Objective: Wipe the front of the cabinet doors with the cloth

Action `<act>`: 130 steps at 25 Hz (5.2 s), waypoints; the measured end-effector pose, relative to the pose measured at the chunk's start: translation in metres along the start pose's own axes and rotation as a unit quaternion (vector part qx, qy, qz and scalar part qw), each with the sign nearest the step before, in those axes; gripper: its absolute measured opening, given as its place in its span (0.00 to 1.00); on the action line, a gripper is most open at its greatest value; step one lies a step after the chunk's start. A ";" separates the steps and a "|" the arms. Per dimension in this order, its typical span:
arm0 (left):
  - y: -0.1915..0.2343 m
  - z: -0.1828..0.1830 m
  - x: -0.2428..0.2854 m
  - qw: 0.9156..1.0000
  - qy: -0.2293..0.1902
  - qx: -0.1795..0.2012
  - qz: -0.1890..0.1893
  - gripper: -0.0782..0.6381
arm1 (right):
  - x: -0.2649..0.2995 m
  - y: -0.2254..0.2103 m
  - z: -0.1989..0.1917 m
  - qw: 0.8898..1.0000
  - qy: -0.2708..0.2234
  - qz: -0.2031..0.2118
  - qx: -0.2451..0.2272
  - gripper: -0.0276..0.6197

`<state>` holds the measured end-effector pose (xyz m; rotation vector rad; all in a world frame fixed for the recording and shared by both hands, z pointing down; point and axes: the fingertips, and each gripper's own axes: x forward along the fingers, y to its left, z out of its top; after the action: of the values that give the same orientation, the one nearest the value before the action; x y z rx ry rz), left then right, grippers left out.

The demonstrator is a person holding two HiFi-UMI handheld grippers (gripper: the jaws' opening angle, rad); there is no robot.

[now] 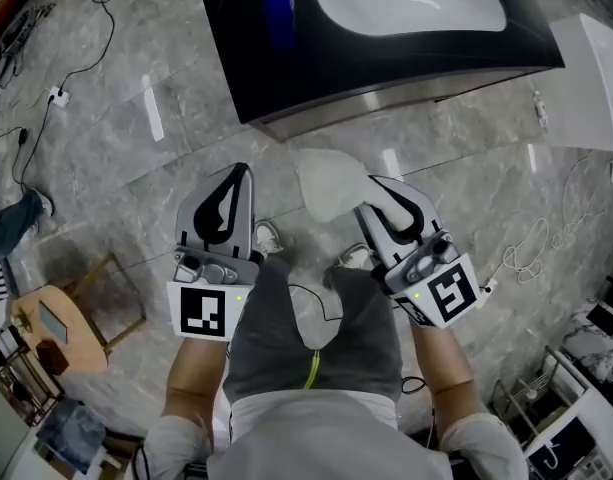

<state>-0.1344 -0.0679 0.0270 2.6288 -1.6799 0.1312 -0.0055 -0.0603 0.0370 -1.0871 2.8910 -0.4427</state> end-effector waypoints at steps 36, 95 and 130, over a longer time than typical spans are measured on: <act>0.014 -0.305 0.022 0.988 -0.118 0.097 0.008 0.13 | 0.122 -0.067 -0.241 0.983 -0.104 0.133 -0.074 0.15; -0.047 -0.331 0.080 0.982 -0.159 0.099 -0.033 0.13 | 0.054 -0.247 -0.223 0.978 -0.167 -0.031 -0.120 0.15; -0.068 -0.332 0.071 0.982 -0.150 0.106 -0.029 0.13 | 0.008 -0.271 -0.257 0.970 -0.139 -0.091 -0.180 0.15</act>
<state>-0.0636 -0.0832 0.3650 2.9823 -1.7572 -0.0996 0.1322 -0.1936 0.3570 -1.3394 2.6903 0.2320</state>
